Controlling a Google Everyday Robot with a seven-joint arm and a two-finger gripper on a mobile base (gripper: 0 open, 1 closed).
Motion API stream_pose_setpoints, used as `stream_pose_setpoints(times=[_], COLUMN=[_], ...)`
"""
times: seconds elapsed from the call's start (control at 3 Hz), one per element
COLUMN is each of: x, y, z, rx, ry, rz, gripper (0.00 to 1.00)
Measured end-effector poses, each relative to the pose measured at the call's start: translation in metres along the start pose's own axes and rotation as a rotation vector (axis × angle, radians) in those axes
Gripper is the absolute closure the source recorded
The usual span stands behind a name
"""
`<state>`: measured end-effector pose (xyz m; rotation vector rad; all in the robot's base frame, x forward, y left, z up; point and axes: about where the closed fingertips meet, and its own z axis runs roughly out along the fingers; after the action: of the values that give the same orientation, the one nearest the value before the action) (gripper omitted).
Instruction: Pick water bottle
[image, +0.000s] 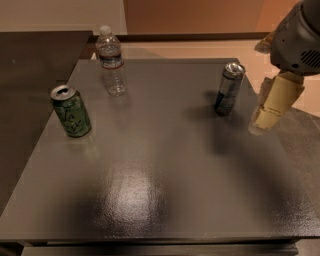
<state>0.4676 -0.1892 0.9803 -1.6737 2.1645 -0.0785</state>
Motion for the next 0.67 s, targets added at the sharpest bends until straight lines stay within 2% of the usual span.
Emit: stream_pose_setpoints(times=[0.67], x=[-0.074], y=[-0.054], z=[0.051], rx=[0.043], ry=[-0.138], rz=[0.029], gripper=[0.00])
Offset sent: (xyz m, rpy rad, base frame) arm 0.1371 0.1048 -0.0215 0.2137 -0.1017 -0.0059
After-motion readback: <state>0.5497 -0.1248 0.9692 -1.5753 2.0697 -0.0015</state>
